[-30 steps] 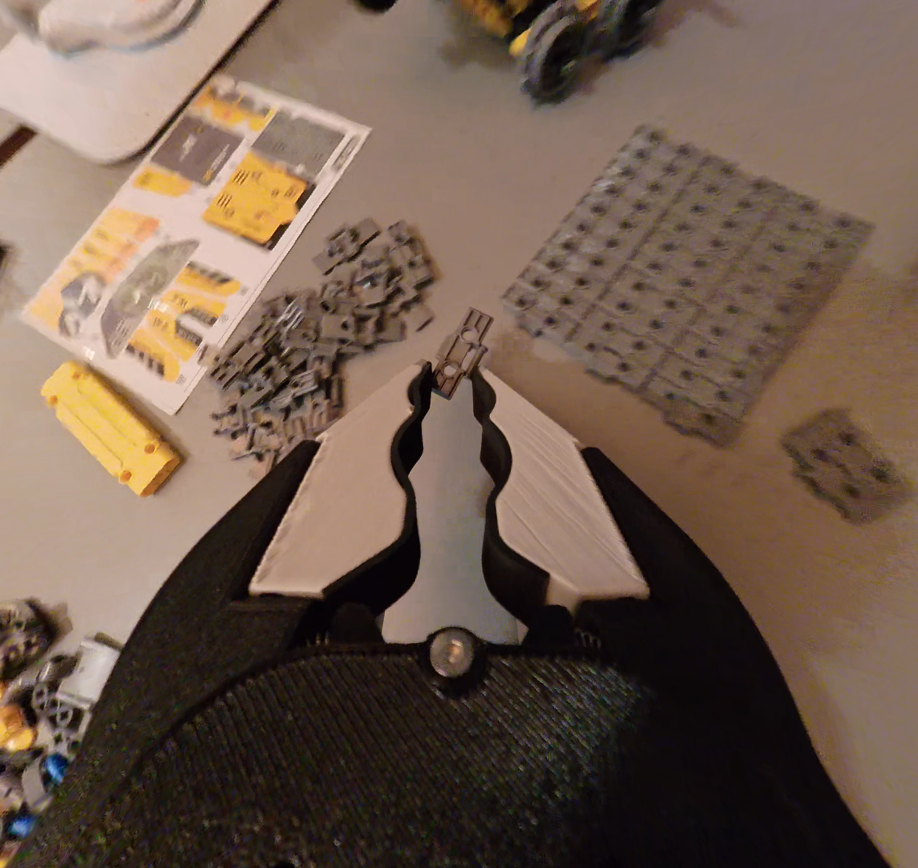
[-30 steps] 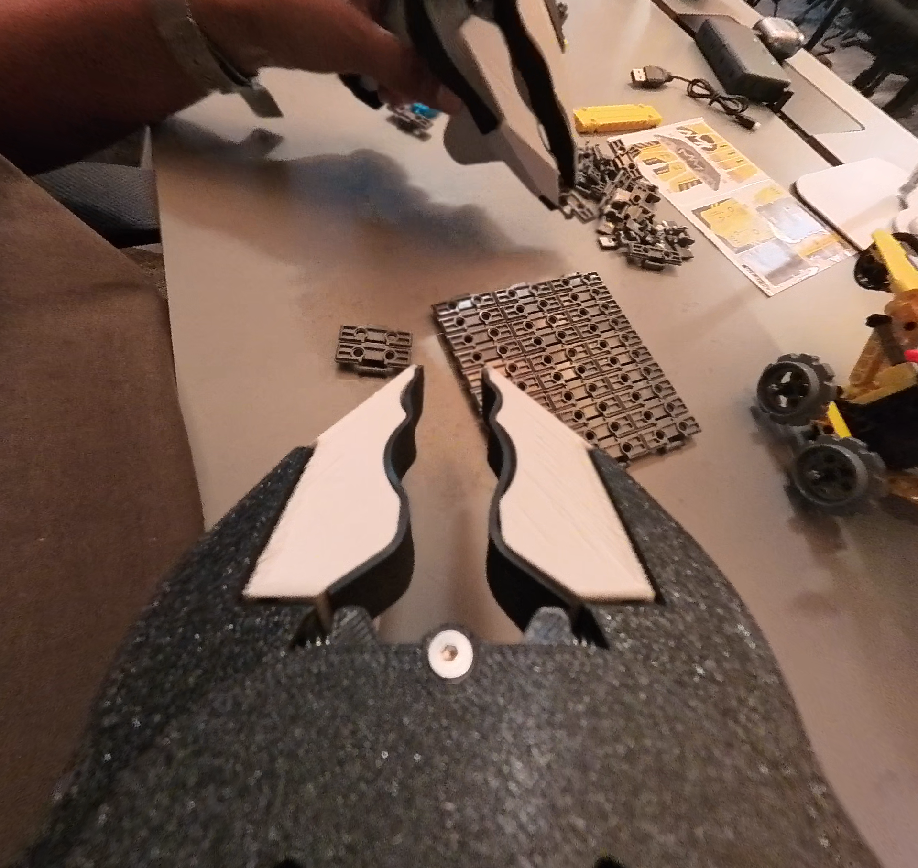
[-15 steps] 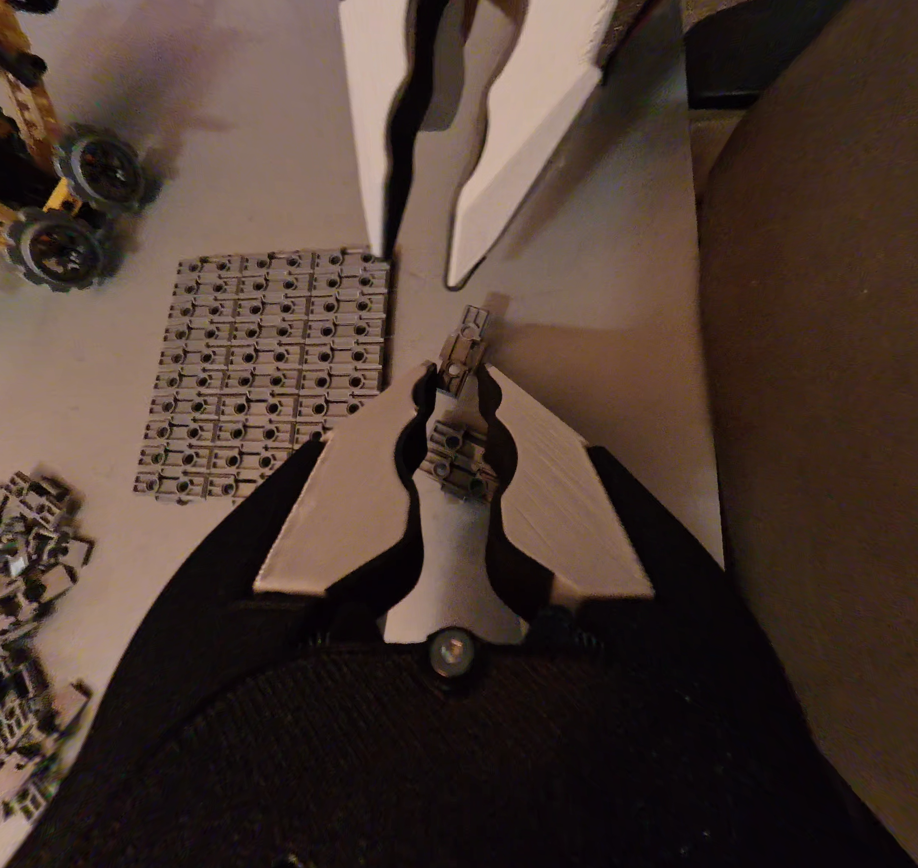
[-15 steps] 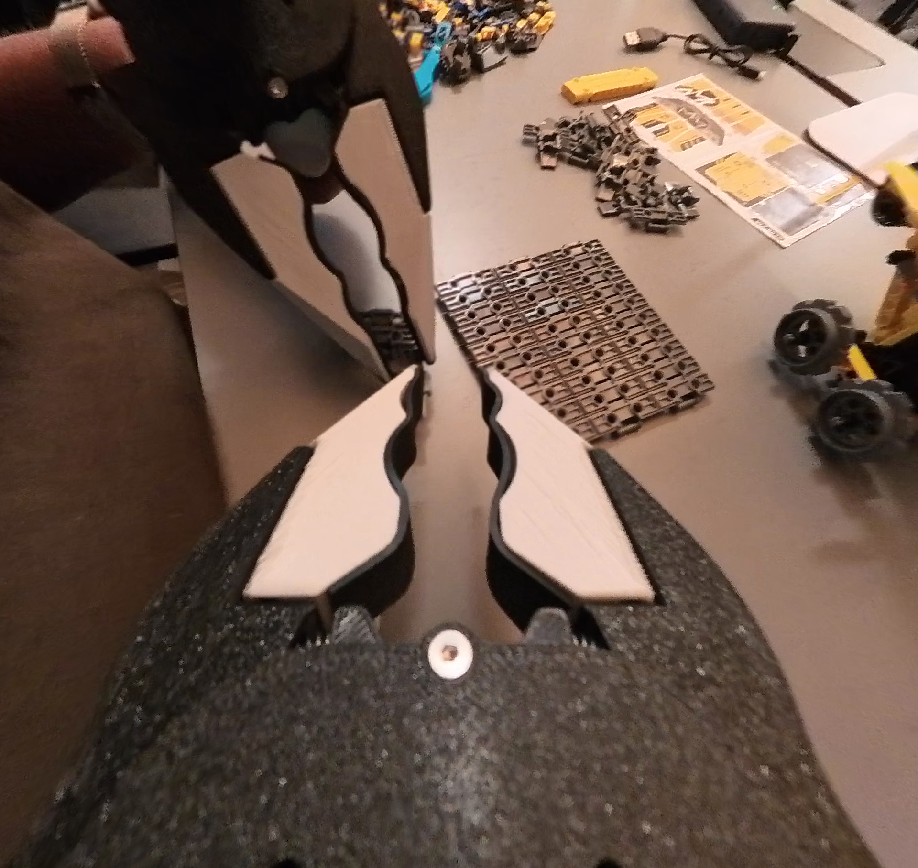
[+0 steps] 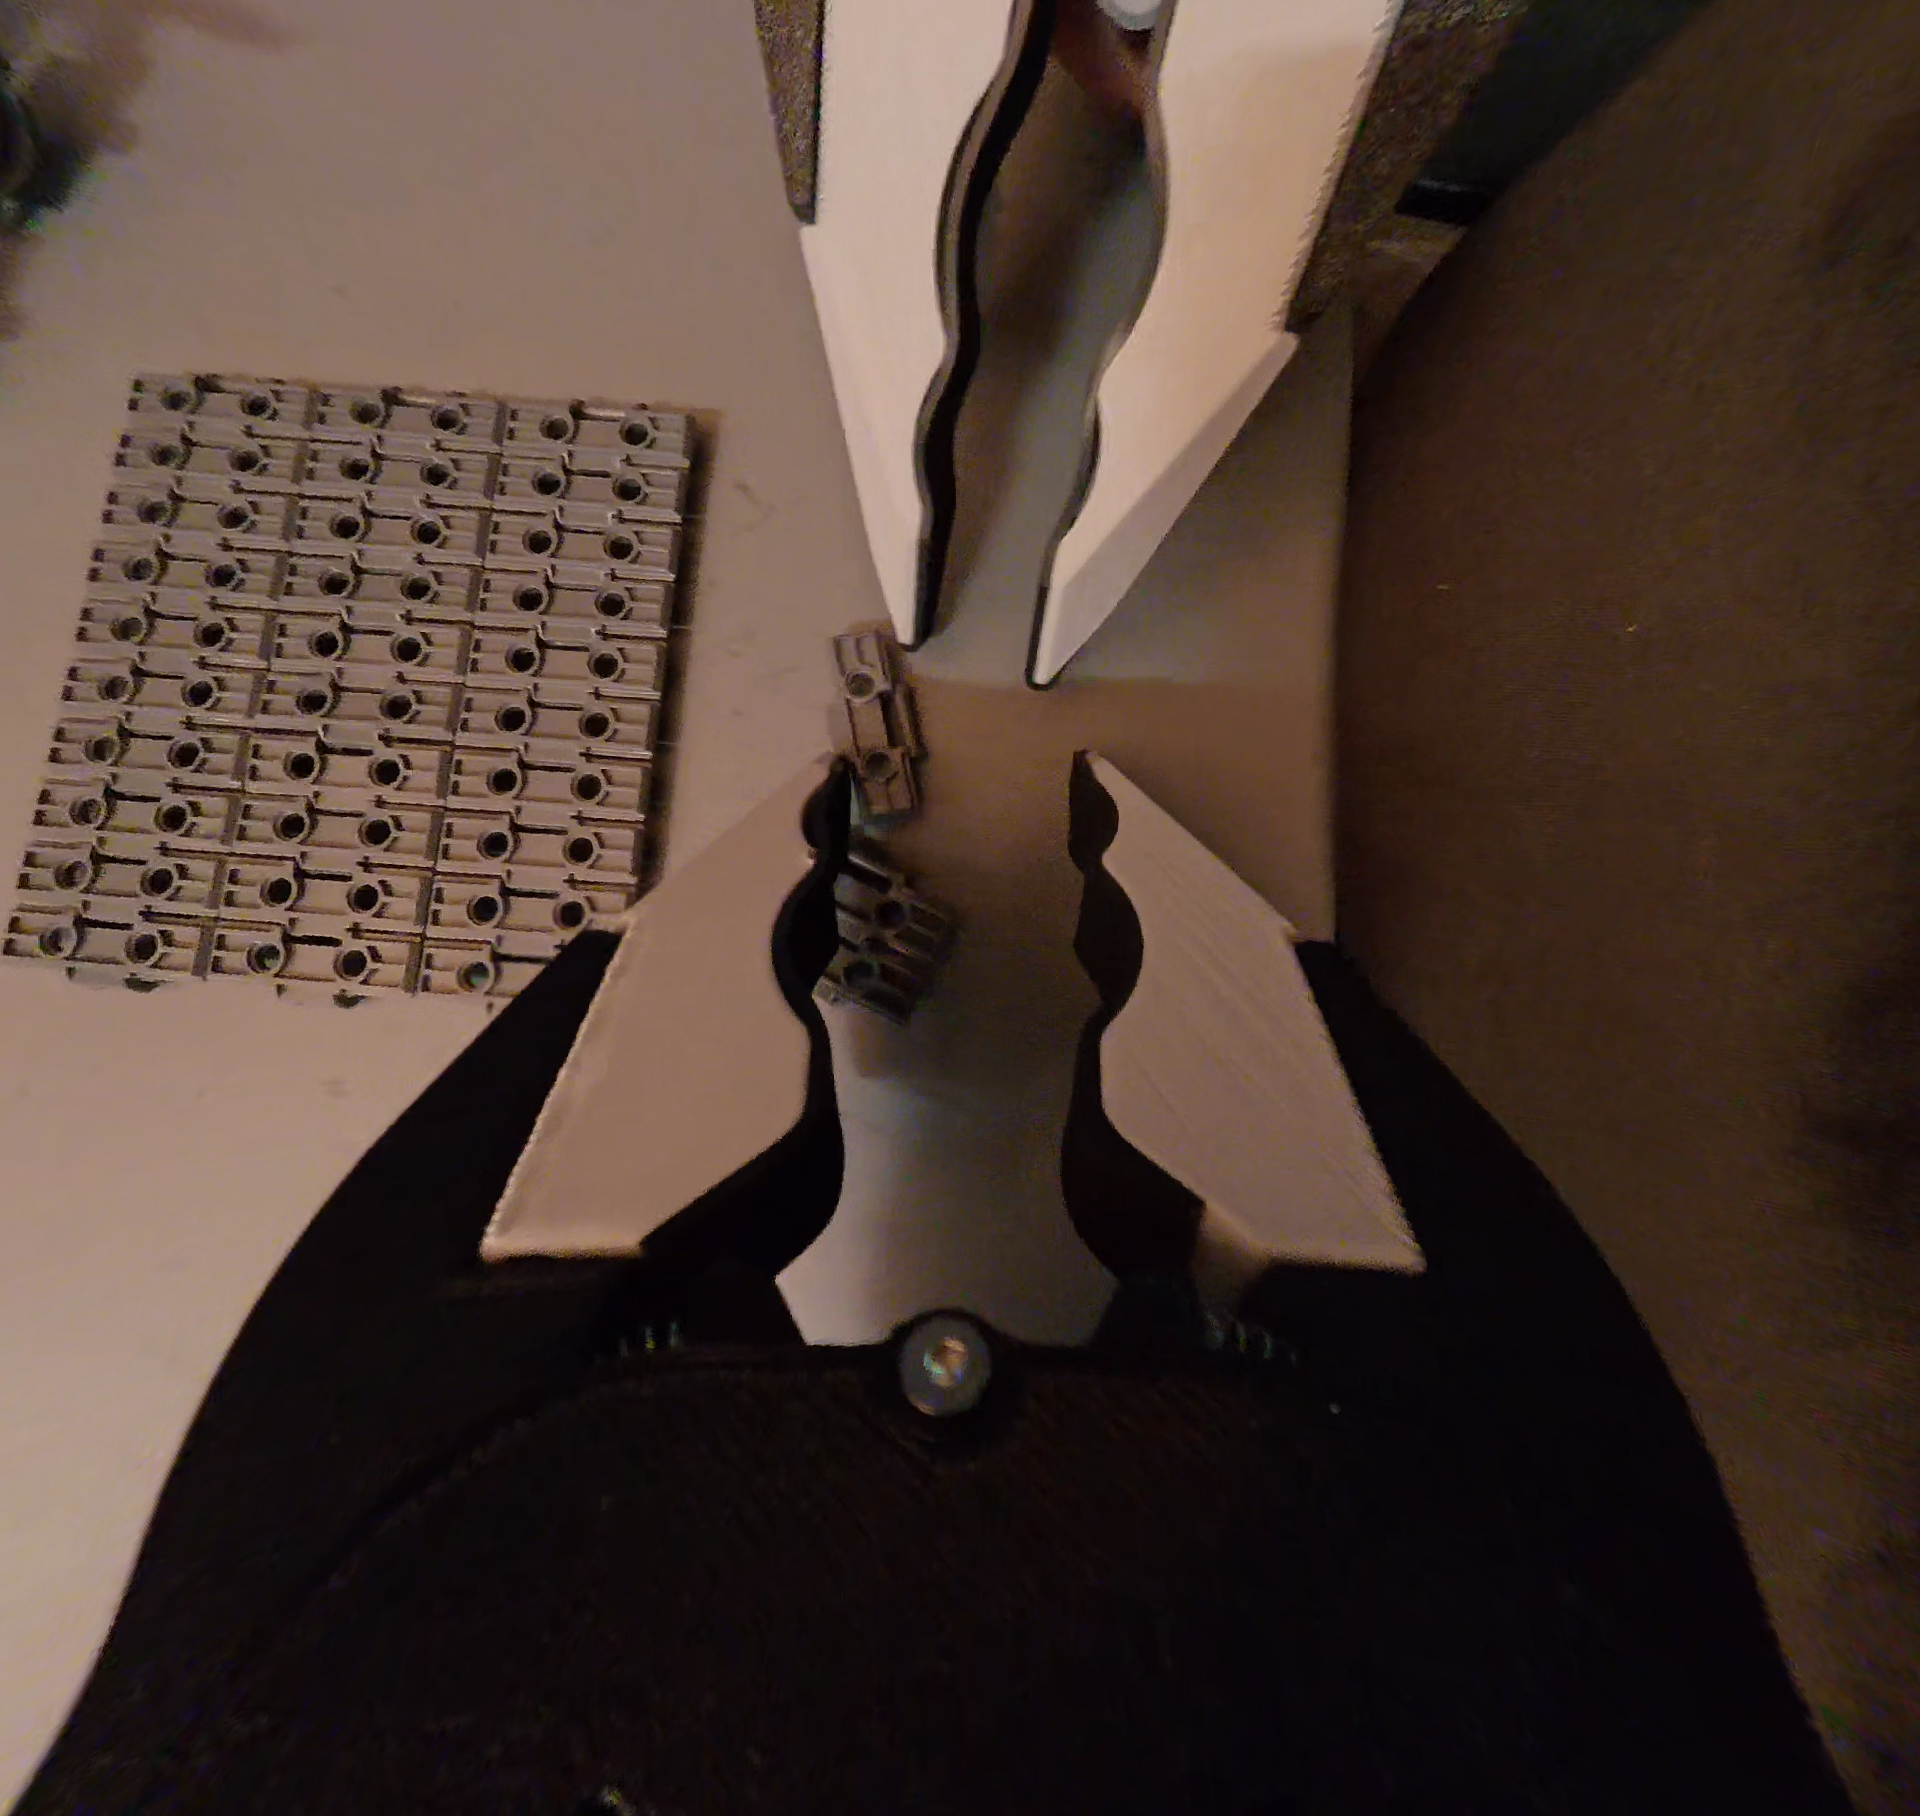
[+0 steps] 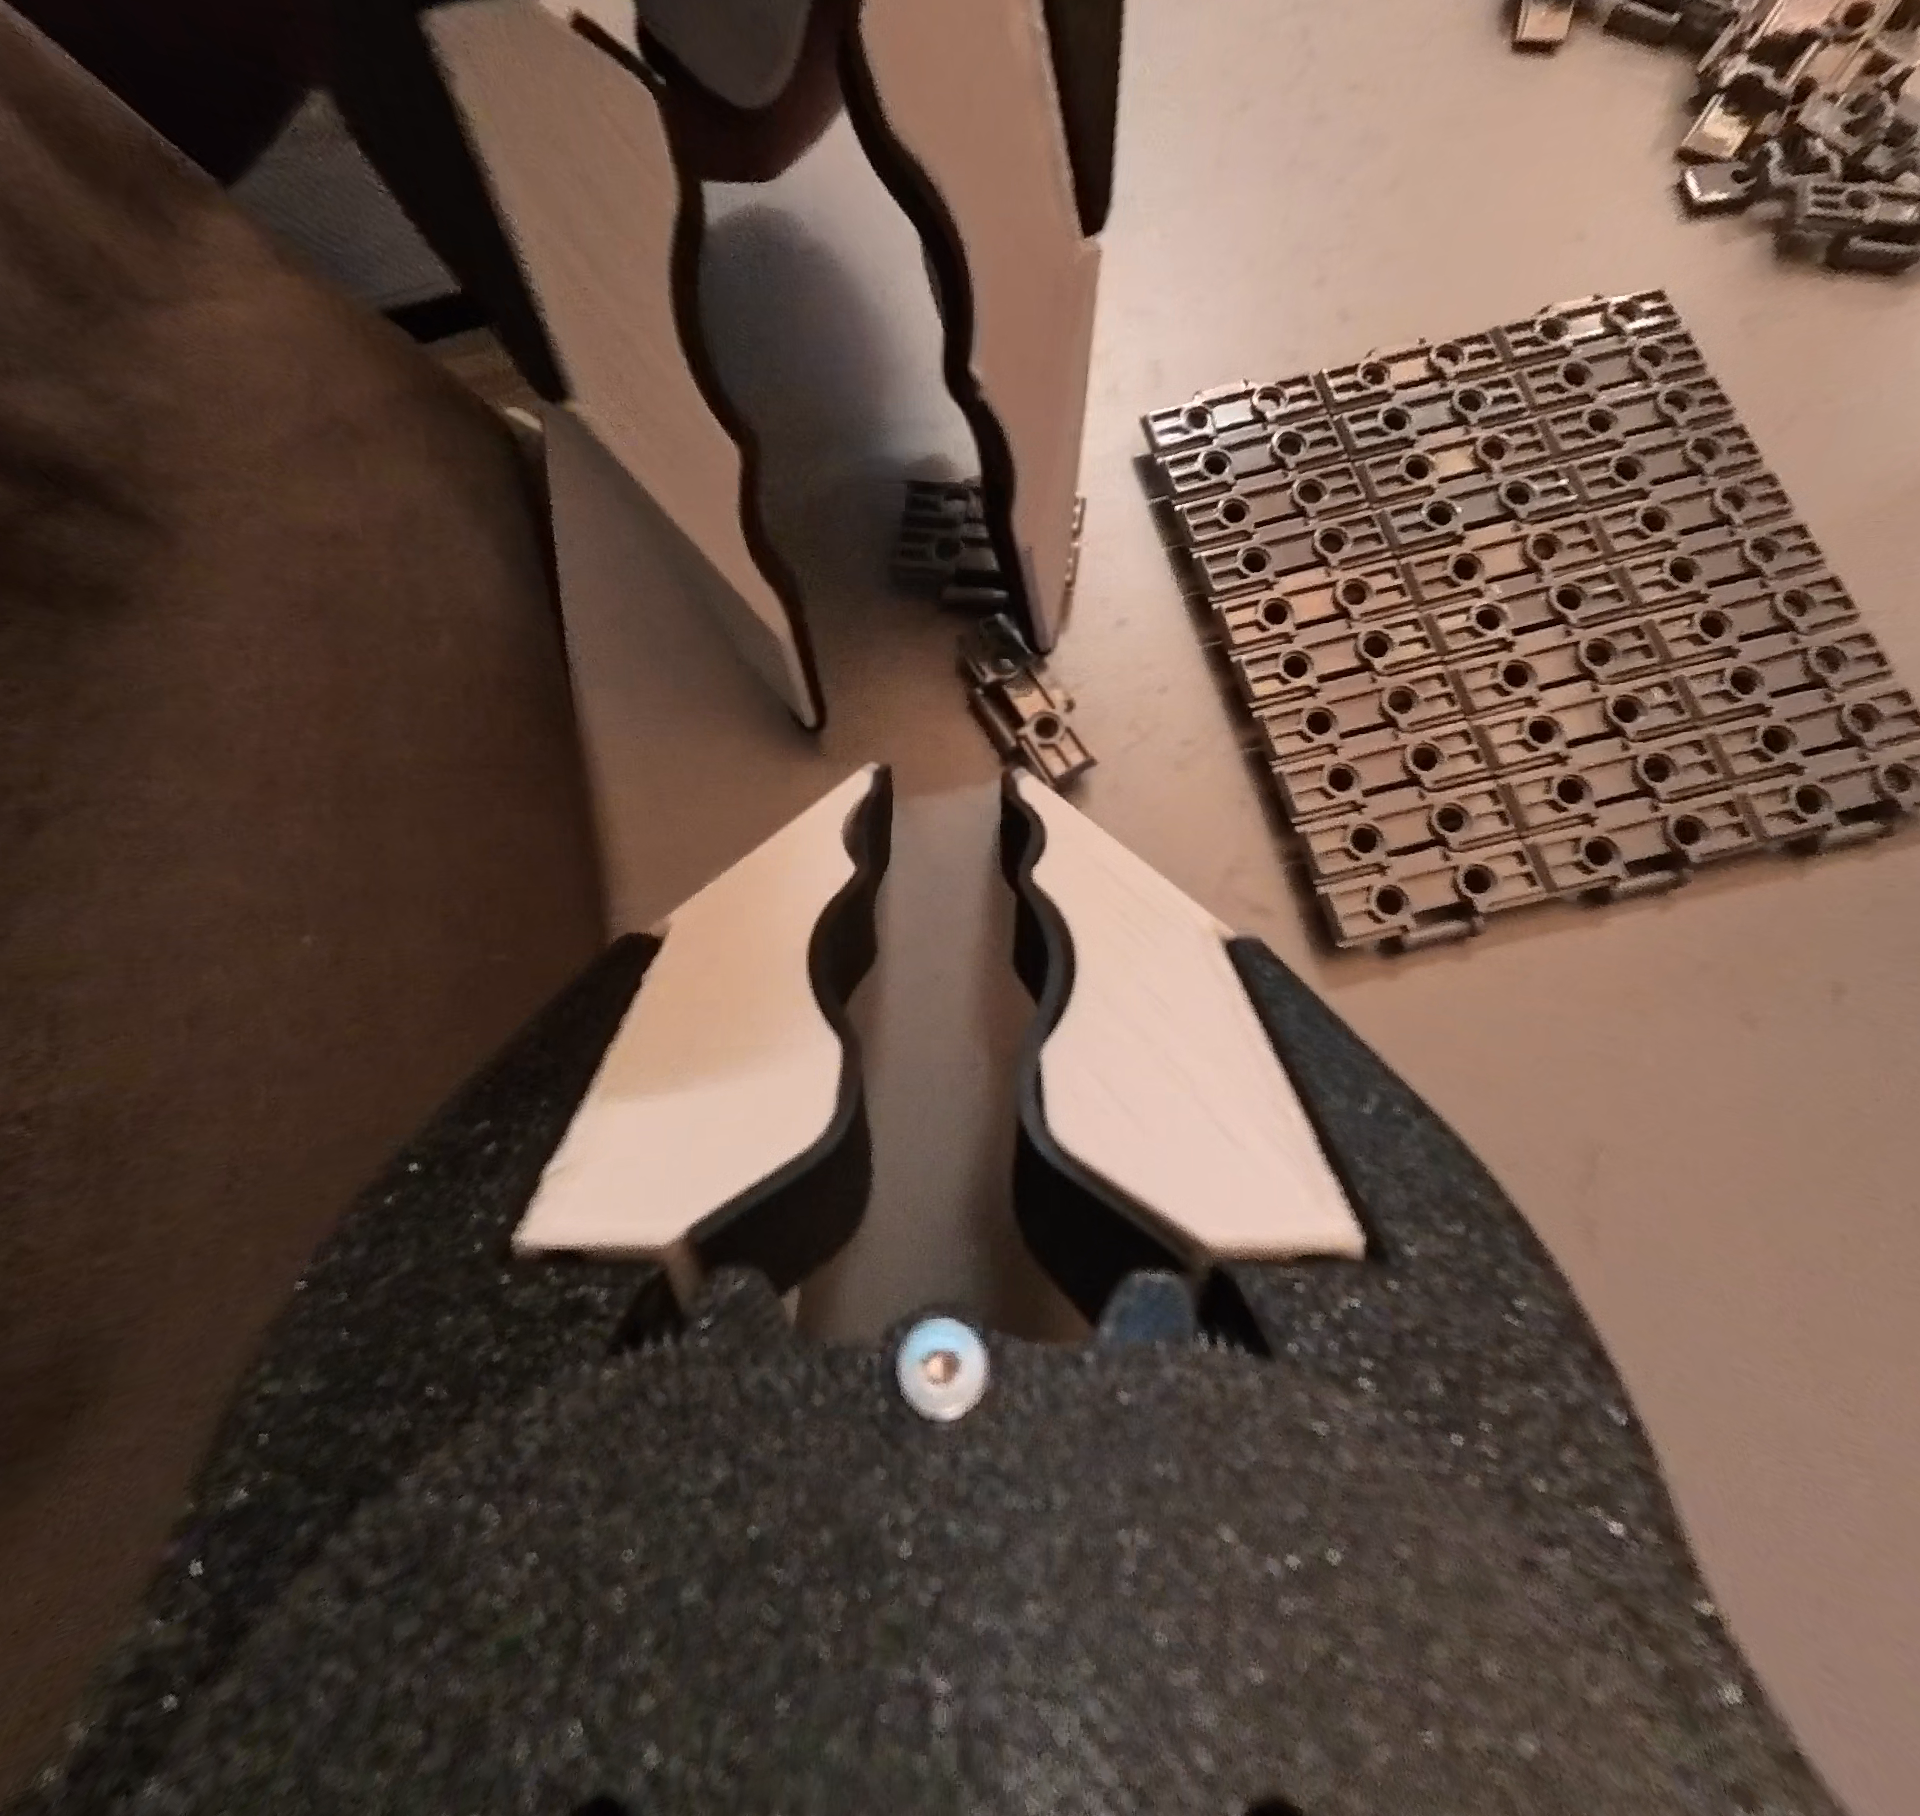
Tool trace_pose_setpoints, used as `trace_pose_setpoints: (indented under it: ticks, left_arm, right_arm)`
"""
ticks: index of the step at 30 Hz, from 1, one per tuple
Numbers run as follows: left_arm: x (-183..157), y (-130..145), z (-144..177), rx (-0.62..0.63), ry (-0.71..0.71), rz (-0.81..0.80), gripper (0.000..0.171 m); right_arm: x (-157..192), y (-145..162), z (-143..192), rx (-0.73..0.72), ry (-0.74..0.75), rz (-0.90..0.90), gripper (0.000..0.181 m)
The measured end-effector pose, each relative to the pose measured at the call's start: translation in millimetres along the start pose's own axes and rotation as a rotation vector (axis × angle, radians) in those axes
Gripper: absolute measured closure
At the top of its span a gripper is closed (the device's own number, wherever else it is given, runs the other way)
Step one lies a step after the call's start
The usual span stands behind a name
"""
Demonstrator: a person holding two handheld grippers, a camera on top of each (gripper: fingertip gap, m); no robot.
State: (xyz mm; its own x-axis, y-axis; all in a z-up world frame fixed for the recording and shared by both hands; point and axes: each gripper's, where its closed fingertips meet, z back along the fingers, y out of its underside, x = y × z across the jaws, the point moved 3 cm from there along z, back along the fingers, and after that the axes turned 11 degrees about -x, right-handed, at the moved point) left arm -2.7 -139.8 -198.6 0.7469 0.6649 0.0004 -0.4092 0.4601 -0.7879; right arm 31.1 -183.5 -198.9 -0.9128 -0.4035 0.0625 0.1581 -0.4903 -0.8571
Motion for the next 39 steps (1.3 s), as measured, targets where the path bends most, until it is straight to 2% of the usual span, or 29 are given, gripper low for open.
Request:
trace_pose_setpoints:
  ticks: [7, 10, 13, 17, 24, 29, 35, 39]
  left_arm:
    - [-6.3, -9.6, 13.2, -0.096, 0.065, 0.034, 0.129]
    - [7.9, -5.4, 21.6, -0.105, -0.008, 0.035, 0.125]
    - [19.1, 4.3, 26.6, -0.096, -0.057, 0.023, 0.115]
    - [25.3, 10.7, 28.0, -0.118, -0.061, 0.008, 0.105]
    - [23.7, 16.3, 23.4, -0.136, -0.02, -0.005, 0.101]
    - [18.1, 19.7, 20.1, -0.121, -0.027, -0.04, 0.103]
    - [19.7, 19.6, 20.8, -0.124, -0.04, -0.021, 0.103]
    - [19.6, 17.8, 22.8, -0.144, -0.033, -0.014, 0.103]
  right_arm:
    - [-8.5, -1.7, 0.9, 0.005, 0.052, 0.007, 0.157]
    - [-11.0, -7.8, 2.9, -0.006, 0.09, -0.018, 0.154]
    - [-20.0, -17.2, 3.8, -0.017, 0.25, -0.092, 0.145]
    - [-6.0, -22.8, -5.2, -0.023, 0.311, -0.151, 0.132]
    - [-2.8, -8.3, -19.2, 0.029, 0.461, -0.139, 0.132]
    - [-6.4, -9.1, -20.4, 0.047, 0.49, -0.076, 0.138]
    - [-11.4, -4.2, -14.4, 0.068, 0.491, -0.183, 0.132]
    - [-10.8, -0.8, -7.0, 0.081, 0.515, -0.185, 0.134]
